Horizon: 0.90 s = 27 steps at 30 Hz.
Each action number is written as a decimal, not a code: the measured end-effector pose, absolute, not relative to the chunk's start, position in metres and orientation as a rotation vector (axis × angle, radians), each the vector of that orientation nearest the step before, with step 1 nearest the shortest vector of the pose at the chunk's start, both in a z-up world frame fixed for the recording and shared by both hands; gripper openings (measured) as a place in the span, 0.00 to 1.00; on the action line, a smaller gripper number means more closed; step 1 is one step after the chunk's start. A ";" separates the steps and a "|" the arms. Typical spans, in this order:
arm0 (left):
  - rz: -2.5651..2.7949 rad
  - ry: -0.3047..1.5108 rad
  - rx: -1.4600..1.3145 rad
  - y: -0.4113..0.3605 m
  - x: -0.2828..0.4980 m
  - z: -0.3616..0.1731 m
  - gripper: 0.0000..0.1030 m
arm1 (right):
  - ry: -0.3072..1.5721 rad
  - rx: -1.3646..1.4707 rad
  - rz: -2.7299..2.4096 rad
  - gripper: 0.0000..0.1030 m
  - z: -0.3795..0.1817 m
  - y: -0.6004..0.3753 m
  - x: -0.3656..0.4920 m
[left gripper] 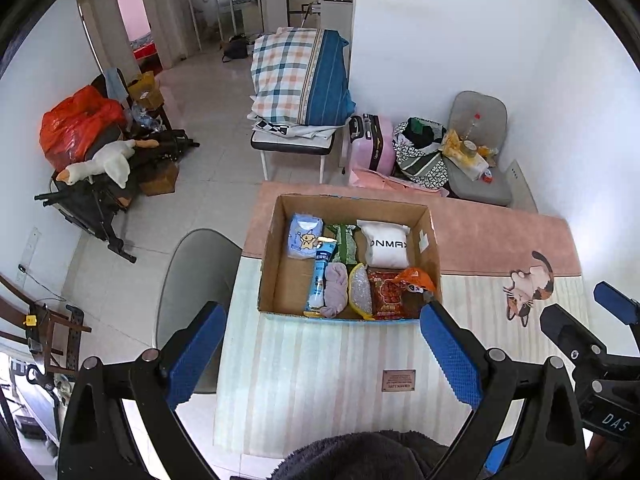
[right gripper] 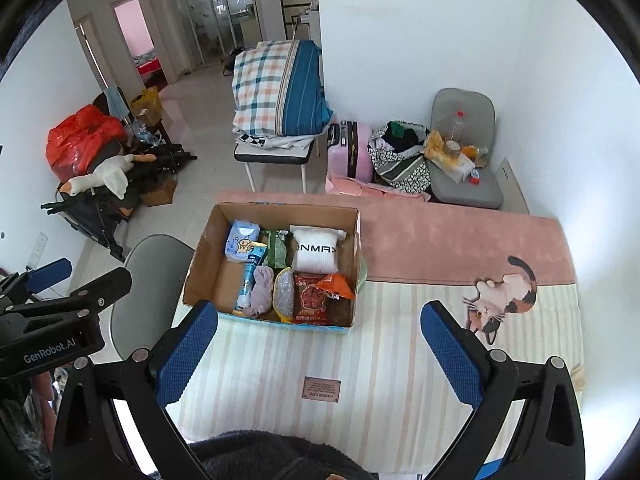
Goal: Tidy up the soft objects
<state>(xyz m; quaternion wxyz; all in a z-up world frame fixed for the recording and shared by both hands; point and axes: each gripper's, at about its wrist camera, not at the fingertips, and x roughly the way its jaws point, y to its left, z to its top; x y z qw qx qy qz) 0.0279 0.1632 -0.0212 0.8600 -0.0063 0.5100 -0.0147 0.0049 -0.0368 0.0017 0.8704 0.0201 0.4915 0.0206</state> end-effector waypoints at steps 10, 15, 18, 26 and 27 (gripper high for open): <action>-0.023 1.077 -0.009 0.161 0.022 -0.025 0.97 | 1.030 0.030 0.005 1.00 0.001 -0.044 0.003; -0.015 1.084 0.002 0.160 0.023 -0.029 0.97 | 1.059 0.018 -0.016 1.00 -0.011 -0.046 0.008; -0.015 1.089 0.002 0.160 0.024 -0.032 0.97 | 1.068 0.012 -0.020 1.00 -0.015 -0.045 0.009; -0.012 1.086 0.003 0.160 0.026 -0.035 0.97 | 1.053 0.005 -0.031 1.00 -0.013 -0.046 0.011; -0.012 1.086 0.003 0.160 0.026 -0.035 0.97 | 1.052 0.006 -0.032 1.00 -0.013 -0.046 0.011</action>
